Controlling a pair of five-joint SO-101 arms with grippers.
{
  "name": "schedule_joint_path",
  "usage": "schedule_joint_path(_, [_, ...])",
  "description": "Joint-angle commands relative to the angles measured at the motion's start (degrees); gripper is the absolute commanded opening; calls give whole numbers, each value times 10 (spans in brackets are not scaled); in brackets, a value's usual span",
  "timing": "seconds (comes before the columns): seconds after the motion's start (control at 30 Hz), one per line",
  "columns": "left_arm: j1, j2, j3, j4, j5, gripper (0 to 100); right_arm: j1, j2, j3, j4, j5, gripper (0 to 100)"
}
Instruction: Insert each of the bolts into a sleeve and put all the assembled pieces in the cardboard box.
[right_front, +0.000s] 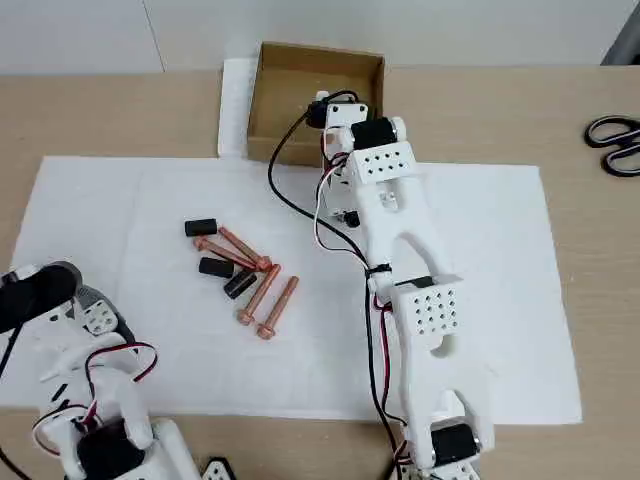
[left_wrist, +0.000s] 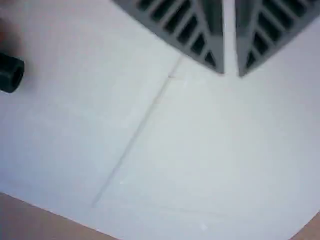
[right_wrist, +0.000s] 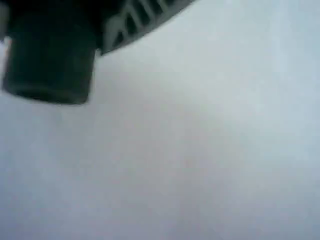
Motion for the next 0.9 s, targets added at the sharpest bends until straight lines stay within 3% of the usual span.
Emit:
schedule_joint_path(0.0, [-1,-4,-3,0,4,6,3,-32,-1,-6,31,163])
schedule_joint_path(0.7, [-1,-4,-3,-1,4,6,-31,37,-1,-19,39,173])
schedule_joint_path(0.87, [-1,-4,-3,-1,3,6,-33,43,-1,-22,39,0])
